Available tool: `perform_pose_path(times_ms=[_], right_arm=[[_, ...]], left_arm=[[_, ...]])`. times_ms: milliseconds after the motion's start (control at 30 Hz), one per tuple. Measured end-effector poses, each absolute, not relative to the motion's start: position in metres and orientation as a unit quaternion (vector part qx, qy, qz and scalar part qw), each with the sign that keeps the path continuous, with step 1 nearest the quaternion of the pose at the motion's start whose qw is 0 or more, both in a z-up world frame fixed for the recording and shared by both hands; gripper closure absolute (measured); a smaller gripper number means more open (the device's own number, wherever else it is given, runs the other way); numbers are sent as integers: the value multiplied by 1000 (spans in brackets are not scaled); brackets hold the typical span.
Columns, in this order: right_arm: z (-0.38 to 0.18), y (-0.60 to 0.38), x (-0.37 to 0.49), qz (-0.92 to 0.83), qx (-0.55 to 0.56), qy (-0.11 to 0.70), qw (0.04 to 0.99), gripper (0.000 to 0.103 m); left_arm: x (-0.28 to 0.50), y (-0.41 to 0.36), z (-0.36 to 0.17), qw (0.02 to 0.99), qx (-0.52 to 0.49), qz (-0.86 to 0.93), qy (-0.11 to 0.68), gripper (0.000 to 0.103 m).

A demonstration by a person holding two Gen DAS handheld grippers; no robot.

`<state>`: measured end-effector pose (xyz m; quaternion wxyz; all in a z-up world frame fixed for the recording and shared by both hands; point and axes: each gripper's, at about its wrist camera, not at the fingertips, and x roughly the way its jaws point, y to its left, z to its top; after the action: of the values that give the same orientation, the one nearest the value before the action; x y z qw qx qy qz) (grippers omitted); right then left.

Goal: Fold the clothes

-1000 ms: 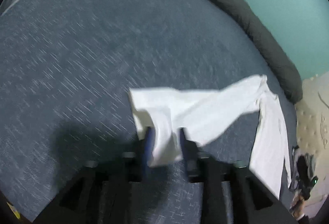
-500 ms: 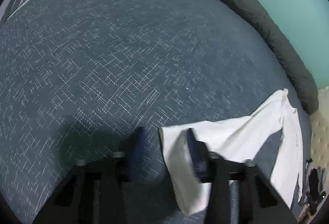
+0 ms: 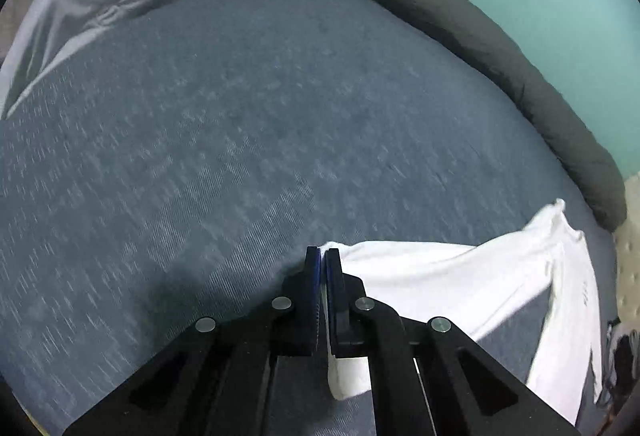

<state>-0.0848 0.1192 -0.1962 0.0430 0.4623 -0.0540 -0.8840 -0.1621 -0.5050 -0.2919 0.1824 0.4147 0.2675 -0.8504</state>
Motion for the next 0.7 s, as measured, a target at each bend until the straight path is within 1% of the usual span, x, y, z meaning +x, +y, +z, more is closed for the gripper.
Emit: perform_pose_path(times_ms=[100,300,367,400,433,467,500,700], right_arm=[[-201,110,-93,-881,467,-55,50,101],[-204,82,-129,-874,474,-61,84,101],[-202,67,-149,-871,476,-64,101,97],[-202,60,-161,-870,476,-63,109,86],[-201,50,-174,-869,477,-63,120,73],[-200,39,-188,-867,477,-63,131,69],[-199,29,-201,-865,476,-64,142,67],[-203,-21,-299,-855,477,-81,189,67]], left_arm=[[-177,-516,-292,191,417,-846,273,100],[-189,-522,-310,187,433,-839,273,100],[-191,-522,-315,184,436,-838,273,100],[-192,-523,-318,182,438,-837,273,100],[-193,-523,-321,180,440,-836,273,100],[-193,-523,-324,178,442,-835,274,100],[-193,-524,-326,176,443,-834,276,100],[-200,-522,-327,170,450,-836,262,100]])
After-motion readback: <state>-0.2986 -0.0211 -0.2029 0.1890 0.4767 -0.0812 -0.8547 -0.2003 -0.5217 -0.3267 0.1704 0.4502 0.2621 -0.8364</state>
